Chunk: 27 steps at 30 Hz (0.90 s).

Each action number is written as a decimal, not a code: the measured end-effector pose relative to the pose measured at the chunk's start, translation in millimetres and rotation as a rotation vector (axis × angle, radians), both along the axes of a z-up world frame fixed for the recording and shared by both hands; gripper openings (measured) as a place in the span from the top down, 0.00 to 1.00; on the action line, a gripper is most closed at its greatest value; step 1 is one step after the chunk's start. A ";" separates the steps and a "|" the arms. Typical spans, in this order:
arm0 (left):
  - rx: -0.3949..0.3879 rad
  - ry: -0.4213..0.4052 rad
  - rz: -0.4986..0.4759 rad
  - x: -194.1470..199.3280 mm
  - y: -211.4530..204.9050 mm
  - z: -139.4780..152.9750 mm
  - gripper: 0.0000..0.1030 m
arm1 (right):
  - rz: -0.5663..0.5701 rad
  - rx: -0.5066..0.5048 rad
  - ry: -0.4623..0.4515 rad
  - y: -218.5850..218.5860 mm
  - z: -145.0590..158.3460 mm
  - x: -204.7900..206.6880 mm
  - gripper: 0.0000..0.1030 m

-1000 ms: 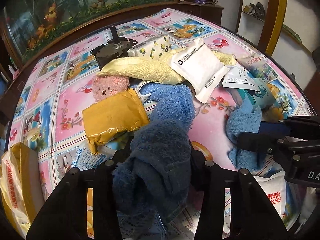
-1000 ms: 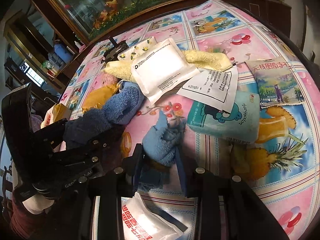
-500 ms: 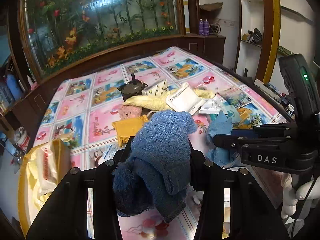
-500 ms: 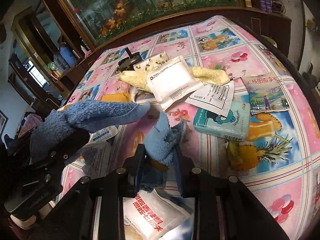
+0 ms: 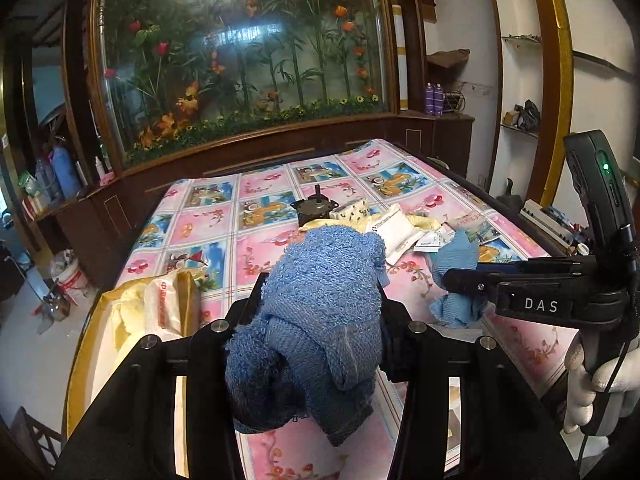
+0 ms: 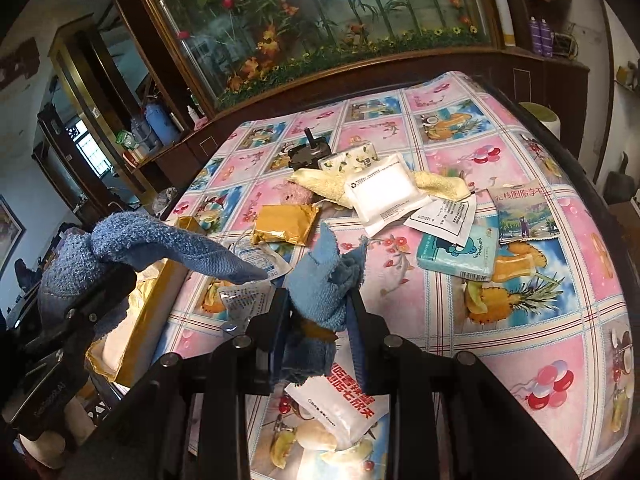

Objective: Organize soft objects
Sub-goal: 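Carry both blue cloths into the tray and open both tools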

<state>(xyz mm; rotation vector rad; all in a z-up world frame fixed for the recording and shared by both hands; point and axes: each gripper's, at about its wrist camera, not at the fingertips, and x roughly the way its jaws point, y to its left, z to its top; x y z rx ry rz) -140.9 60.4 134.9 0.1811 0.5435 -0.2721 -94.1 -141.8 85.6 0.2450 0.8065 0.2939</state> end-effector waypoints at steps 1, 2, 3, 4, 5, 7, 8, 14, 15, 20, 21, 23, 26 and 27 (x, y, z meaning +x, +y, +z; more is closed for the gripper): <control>-0.002 -0.005 0.010 -1.6 4.3 1.5 0.56 | 0.005 -0.002 -0.007 2.6 2.3 -1.6 0.73; -0.005 -0.010 0.020 -3.6 8.7 3.0 0.56 | 0.011 -0.005 -0.013 6.3 4.4 -4.3 0.73; -0.010 -0.015 0.030 -5.4 13.8 4.4 0.56 | 0.017 -0.007 -0.018 9.4 6.3 -6.0 0.73; -0.014 -0.018 0.038 -8.1 18.1 5.2 0.56 | 0.024 -0.010 -0.022 12.9 7.7 -7.0 0.73; -0.017 -0.022 0.049 -9.5 22.6 6.2 0.56 | 0.031 -0.013 -0.025 16.4 9.2 -7.7 0.73; -0.022 -0.028 0.070 -12.2 31.3 7.8 0.56 | 0.044 -0.017 -0.030 23.7 11.8 -9.0 0.73; -0.023 -0.032 0.082 -13.7 36.0 8.5 0.56 | 0.051 -0.020 -0.032 27.6 13.0 -8.9 0.73; -0.028 -0.047 0.147 -20.0 63.2 10.4 0.56 | 0.096 -0.033 -0.043 53.6 19.2 -8.2 0.73; -0.029 -0.047 0.157 -20.5 67.6 10.2 0.56 | 0.103 -0.035 -0.044 58.0 20.1 -7.9 0.73; -0.031 -0.050 0.202 -21.9 85.7 8.6 0.56 | 0.146 -0.042 -0.044 81.4 22.9 -4.6 0.73; -0.031 -0.051 0.210 -21.8 89.6 8.2 0.56 | 0.156 -0.043 -0.043 86.6 23.1 -4.0 0.73; -0.030 -0.052 0.226 -21.4 98.4 7.2 0.56 | 0.179 -0.045 -0.042 98.2 23.4 -3.2 0.73; -0.028 -0.054 0.254 -17.7 113.9 6.6 0.56 | 0.215 -0.055 -0.044 117.9 25.4 -0.2 0.73; -0.027 -0.054 0.263 -16.4 120.1 6.5 0.56 | 0.228 -0.056 -0.045 124.7 25.7 1.1 0.73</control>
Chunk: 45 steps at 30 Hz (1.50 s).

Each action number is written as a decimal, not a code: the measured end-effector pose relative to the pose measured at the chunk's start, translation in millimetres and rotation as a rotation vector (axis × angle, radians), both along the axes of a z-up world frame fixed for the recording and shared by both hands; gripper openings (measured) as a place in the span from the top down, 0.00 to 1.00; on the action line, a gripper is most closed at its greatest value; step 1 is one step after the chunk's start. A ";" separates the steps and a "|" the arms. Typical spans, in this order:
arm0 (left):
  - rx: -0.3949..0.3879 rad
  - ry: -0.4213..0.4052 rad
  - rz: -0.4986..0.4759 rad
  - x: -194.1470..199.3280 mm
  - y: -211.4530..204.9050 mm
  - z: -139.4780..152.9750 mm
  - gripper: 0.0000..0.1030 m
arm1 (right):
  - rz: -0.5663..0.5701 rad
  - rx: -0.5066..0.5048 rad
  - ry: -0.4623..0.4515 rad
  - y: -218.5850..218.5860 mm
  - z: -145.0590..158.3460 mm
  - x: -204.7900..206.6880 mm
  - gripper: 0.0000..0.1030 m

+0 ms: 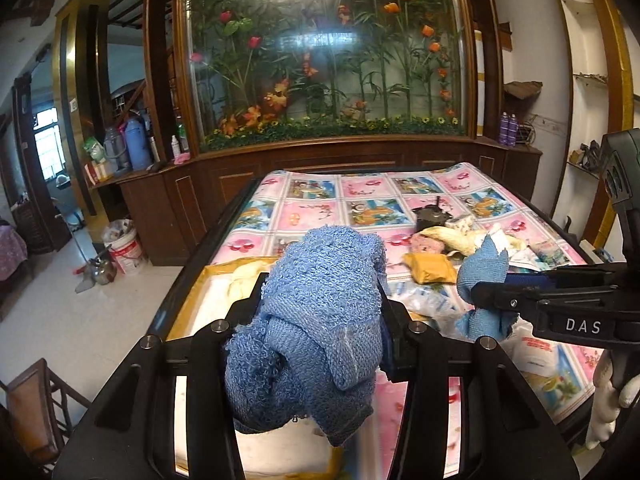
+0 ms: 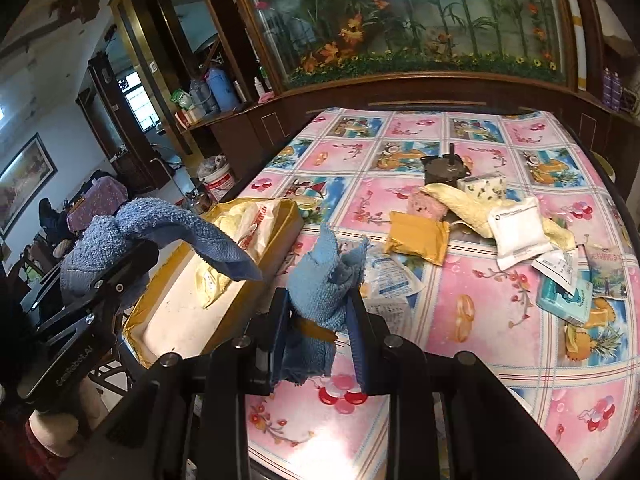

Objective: Organize soft objects
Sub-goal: 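Carry both blue cloths into the tray and open both tools, then grasp the white printed paper with the left tool while the right tool grasps the white red-text pouch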

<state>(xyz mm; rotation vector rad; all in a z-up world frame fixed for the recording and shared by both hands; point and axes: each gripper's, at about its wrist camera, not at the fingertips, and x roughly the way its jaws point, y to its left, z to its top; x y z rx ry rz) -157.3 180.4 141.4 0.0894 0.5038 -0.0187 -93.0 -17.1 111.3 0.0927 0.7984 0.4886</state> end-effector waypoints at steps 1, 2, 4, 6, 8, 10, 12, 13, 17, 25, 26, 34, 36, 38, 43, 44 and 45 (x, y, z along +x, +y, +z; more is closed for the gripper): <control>0.000 0.002 0.009 2.2 6.7 0.1 0.56 | 0.012 -0.001 0.000 6.8 0.3 1.0 0.73; -0.001 0.005 0.019 5.0 14.4 0.5 0.56 | 0.028 -0.001 0.002 15.0 0.7 2.7 0.73; -0.001 0.014 0.047 12.6 32.7 0.5 0.56 | 0.060 0.003 0.006 30.4 1.0 6.9 0.73; -0.002 0.028 0.077 22.3 52.5 -0.6 0.56 | 0.089 0.009 0.010 45.2 0.8 10.7 0.73; -0.003 0.053 0.103 36.0 71.9 -5.1 0.56 | 0.117 0.014 0.012 60.9 0.2 13.9 0.73; -0.017 0.085 0.130 51.4 90.0 -12.6 0.56 | 0.146 0.022 0.018 77.8 -2.2 19.8 0.73; -0.049 0.118 0.143 67.5 107.2 -22.1 0.56 | 0.170 0.033 0.034 93.2 -5.9 26.8 0.73; -0.068 0.135 0.143 76.3 114.7 -26.9 0.56 | 0.184 0.042 0.049 101.4 -9.3 31.3 0.73; -0.115 0.210 0.154 112.6 136.0 -48.4 0.56 | 0.228 0.051 0.110 127.8 -24.5 44.3 0.73; -0.157 0.315 0.193 158.6 153.0 -89.5 0.53 | 0.264 -0.002 0.230 159.7 -67.7 62.8 0.73; -0.178 0.327 0.191 160.8 154.7 -92.0 0.52 | 0.263 -0.009 0.244 161.7 -72.8 65.1 0.72; -0.355 0.345 0.170 157.0 175.4 -84.4 0.49 | 0.275 -0.035 0.248 173.0 -80.0 64.8 0.51; -0.400 0.347 0.163 154.4 179.6 -78.1 0.49 | 0.270 -0.017 0.244 168.7 -76.2 63.8 0.49; -0.397 0.341 0.173 149.1 179.7 -69.5 0.49 | 0.266 0.011 0.240 159.5 -71.0 61.8 0.49; -0.379 0.264 0.116 120.6 158.4 -35.2 0.49 | 0.224 0.095 0.191 114.9 -45.6 53.8 0.49; -0.378 0.250 0.088 113.4 150.0 -27.9 0.49 | 0.205 0.104 0.171 102.6 -40.6 51.9 0.49; -0.377 0.240 0.061 107.8 141.6 -22.2 0.49 | 0.181 0.109 0.151 86.9 -35.0 48.3 0.49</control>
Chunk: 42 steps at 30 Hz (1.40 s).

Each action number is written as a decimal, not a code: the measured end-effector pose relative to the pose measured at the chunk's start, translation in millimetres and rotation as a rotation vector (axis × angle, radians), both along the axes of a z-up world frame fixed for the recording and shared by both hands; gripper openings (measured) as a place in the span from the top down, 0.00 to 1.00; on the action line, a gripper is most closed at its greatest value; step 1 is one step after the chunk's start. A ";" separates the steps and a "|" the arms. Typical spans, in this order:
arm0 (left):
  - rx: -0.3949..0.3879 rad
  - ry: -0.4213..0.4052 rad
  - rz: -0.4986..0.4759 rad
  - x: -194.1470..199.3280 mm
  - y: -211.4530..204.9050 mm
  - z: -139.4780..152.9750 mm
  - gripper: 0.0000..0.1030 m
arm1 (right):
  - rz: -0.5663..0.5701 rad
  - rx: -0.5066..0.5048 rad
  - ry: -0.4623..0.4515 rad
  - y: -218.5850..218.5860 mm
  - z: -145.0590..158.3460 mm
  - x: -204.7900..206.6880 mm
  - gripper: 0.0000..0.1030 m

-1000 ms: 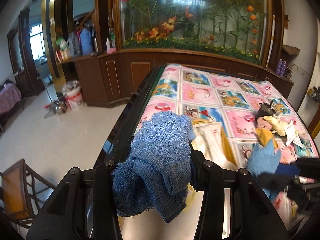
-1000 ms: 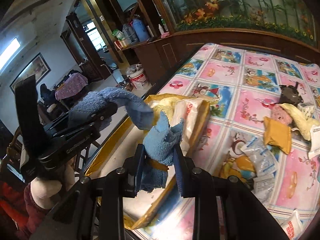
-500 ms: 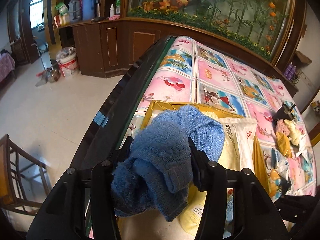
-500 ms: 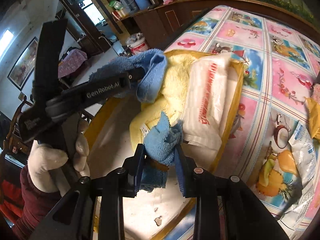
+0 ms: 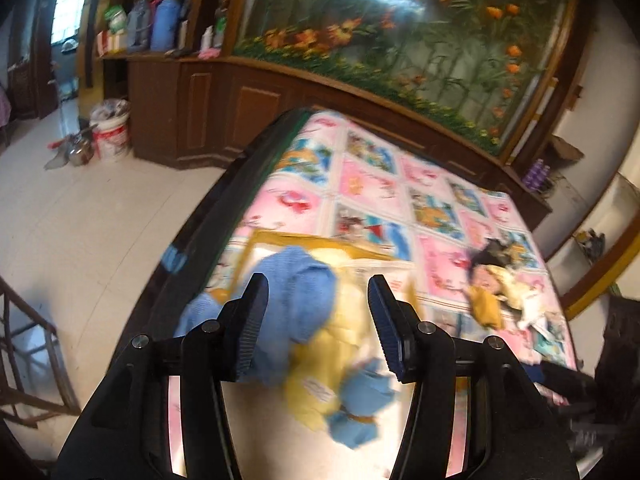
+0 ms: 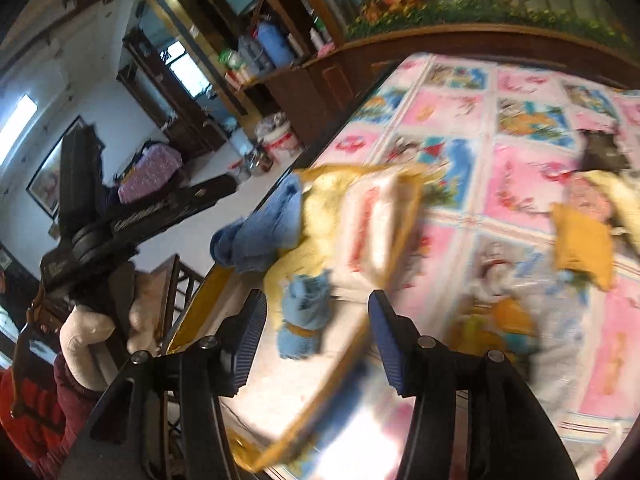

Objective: Organize soft objects
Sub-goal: 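Grasp the white printed paper with the left tool while the right tool grasps the white red-text pouch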

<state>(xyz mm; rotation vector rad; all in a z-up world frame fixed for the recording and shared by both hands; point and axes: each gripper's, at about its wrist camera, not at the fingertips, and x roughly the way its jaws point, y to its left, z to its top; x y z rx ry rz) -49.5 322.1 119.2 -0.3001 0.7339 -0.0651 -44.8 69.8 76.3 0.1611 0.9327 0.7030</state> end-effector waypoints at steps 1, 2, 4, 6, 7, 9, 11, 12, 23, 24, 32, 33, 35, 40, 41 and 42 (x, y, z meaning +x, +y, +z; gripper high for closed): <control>0.000 -0.014 -0.030 -6.1 -10.9 5.5 0.49 | -0.028 0.001 -0.014 -17.0 4.3 -3.5 0.47; -0.001 -0.022 -0.061 -11.5 -22.5 9.7 0.49 | -0.060 -0.005 -0.025 -35.4 7.5 -5.5 0.46; 0.000 -0.023 -0.129 -19.3 -49.5 14.4 0.45 | -0.130 -0.029 -0.037 -73.3 9.9 -10.1 0.43; 0.007 -0.012 -0.189 -22.5 -77.5 13.1 0.38 | -0.208 -0.078 -0.041 -114.0 6.9 -17.4 0.43; 0.012 -0.004 -0.216 -22.6 -90.9 11.5 0.38 | -0.245 -0.097 -0.039 -131.9 4.5 -20.9 0.43; 0.020 0.021 -0.274 -21.0 -122.1 3.3 0.38 | -0.318 -0.115 -0.017 -167.6 -4.2 -29.7 0.43; 0.017 0.052 -0.312 -17.2 -149.4 -7.5 0.38 | -0.373 -0.120 0.019 -197.2 -15.6 -37.3 0.43; 0.012 0.072 -0.328 -14.8 -162.2 -14.2 0.38 | -0.393 -0.119 0.034 -209.6 -20.2 -38.3 0.43; 0.133 0.140 -0.376 -7.8 -244.1 -70.7 0.38 | -0.344 -0.172 0.042 -232.6 -40.7 -58.8 0.43; 0.141 0.142 -0.384 -8.8 -246.9 -74.2 0.38 | -0.339 -0.181 0.049 -233.3 -45.3 -57.9 0.43; 0.150 0.168 -0.387 2.4 -254.4 -95.7 0.38 | -0.422 -0.147 0.123 -252.2 -55.2 -63.0 0.43; 0.152 0.168 -0.387 2.9 -255.8 -96.4 0.38 | -0.430 -0.145 0.123 -252.8 -53.1 -66.3 0.43; 0.160 0.164 -0.385 4.7 -258.4 -97.4 0.38 | -0.440 -0.145 0.135 -253.0 -51.4 -72.6 0.43; 0.189 0.170 -0.378 8.7 -265.7 -105.0 0.38 | -0.431 -0.173 0.174 -240.2 -58.2 -77.4 0.38; 0.201 0.171 -0.378 9.0 -267.5 -105.2 0.38 | -0.430 -0.168 0.174 -237.3 -58.0 -75.2 0.38; 0.207 0.168 -0.374 9.0 -268.3 -105.1 0.38 | -0.434 -0.171 0.174 -234.5 -58.1 -73.1 0.38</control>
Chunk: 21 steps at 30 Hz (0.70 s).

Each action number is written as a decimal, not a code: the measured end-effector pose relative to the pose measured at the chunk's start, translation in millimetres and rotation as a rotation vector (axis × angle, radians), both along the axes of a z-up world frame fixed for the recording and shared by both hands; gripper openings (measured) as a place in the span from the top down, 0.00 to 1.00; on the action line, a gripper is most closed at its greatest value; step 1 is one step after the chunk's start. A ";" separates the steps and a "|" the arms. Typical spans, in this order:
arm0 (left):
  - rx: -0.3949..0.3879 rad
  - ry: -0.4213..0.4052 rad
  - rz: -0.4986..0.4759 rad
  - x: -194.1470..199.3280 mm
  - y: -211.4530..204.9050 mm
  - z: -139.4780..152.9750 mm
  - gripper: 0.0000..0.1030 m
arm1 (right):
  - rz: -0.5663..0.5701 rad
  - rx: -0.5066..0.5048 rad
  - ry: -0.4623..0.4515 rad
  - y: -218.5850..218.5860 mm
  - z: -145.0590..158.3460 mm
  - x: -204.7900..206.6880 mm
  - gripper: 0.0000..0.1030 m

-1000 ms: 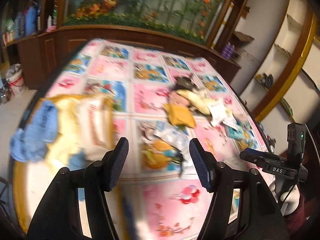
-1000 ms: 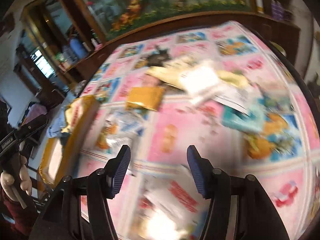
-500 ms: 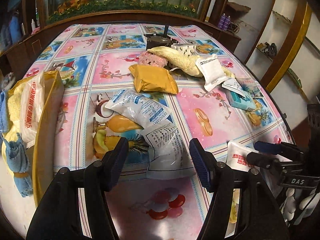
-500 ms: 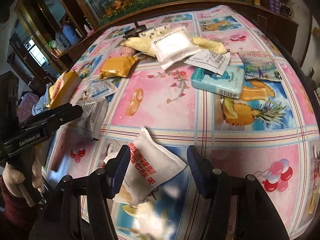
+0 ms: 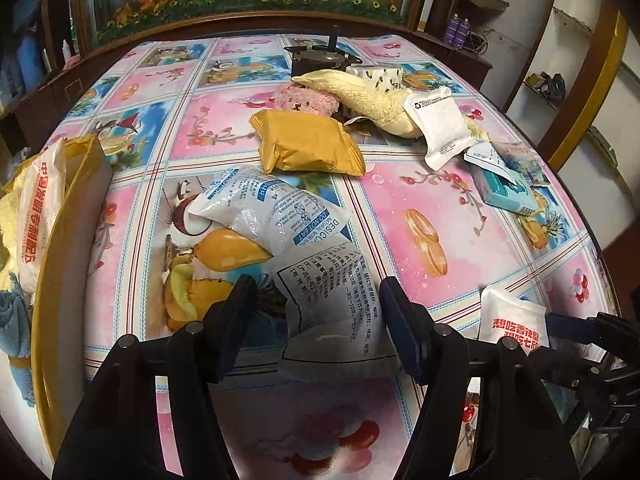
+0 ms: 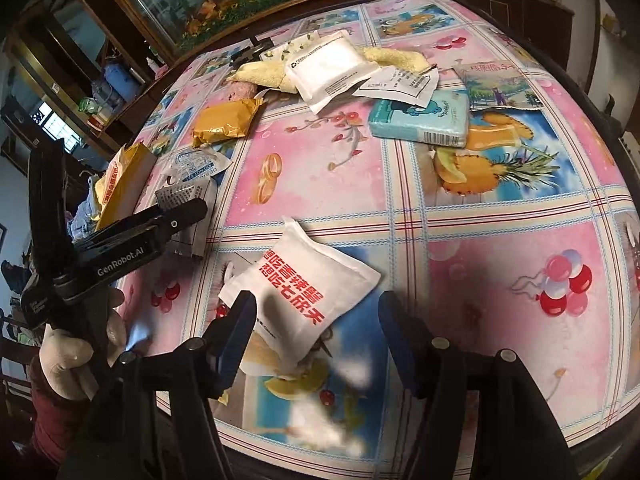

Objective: Organize soft objects
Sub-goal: 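Grasp the white printed paper with the left tool while the right tool grasps the white red-text pouch, then carry the paper and pouch into the tray and open both tools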

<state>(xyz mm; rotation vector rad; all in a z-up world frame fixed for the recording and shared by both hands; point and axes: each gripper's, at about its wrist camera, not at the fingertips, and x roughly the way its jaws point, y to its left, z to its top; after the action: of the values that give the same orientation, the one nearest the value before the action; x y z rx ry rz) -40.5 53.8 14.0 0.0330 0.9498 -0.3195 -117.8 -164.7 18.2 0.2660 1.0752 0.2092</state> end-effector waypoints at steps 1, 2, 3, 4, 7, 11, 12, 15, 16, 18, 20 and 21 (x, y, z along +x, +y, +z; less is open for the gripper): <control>0.002 -0.002 0.004 0.3 -0.3 -0.2 0.38 | -0.004 -0.009 -0.003 3.5 -0.1 2.4 0.38; 0.004 -0.006 0.008 0.7 -0.1 -0.3 0.38 | -0.006 -0.020 -0.005 7.9 0.0 5.3 0.37; 0.008 -0.009 0.013 1.3 -0.1 -0.6 0.38 | -0.003 -0.025 -0.007 12.8 0.0 7.6 0.37; 0.013 -0.012 0.018 1.9 -0.1 -0.8 0.37 | 0.002 -0.029 -0.009 17.9 -0.2 9.9 0.37; 0.017 -0.018 0.026 3.7 -0.6 -1.4 0.36 | 0.014 -0.057 -0.018 34.8 -0.6 16.2 0.36; 0.041 -0.025 0.034 5.1 -4.3 -2.4 0.36 | 0.024 -0.130 -0.026 54.5 -2.6 19.8 0.27; 0.048 -0.027 0.035 5.3 -5.2 -2.7 0.36 | 0.029 -0.157 -0.031 59.4 -3.8 19.1 0.24; 0.067 -0.030 0.037 5.9 -7.9 -3.4 0.36 | 0.051 -0.273 -0.054 75.6 -8.7 15.7 0.22; 0.071 -0.030 0.038 6.0 -8.2 -3.4 0.37 | 0.064 -0.314 -0.061 80.1 -10.3 14.5 0.22; 0.057 -0.036 0.039 5.2 -6.2 -2.3 0.57 | 0.093 -0.335 -0.082 84.7 -11.7 11.5 0.22; 0.035 -0.031 0.031 3.9 -3.6 -1.3 0.62 | 0.097 -0.332 -0.092 82.6 -10.9 10.4 0.26; 0.021 -0.025 0.029 3.0 -1.6 -0.6 0.63 | 0.095 -0.328 -0.099 80.5 -9.3 9.9 0.34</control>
<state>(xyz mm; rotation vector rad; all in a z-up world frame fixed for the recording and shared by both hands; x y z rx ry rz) -37.5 52.2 13.4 0.0421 0.9277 -0.2823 -107.9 -84.2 8.9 -0.0894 1.0074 0.1260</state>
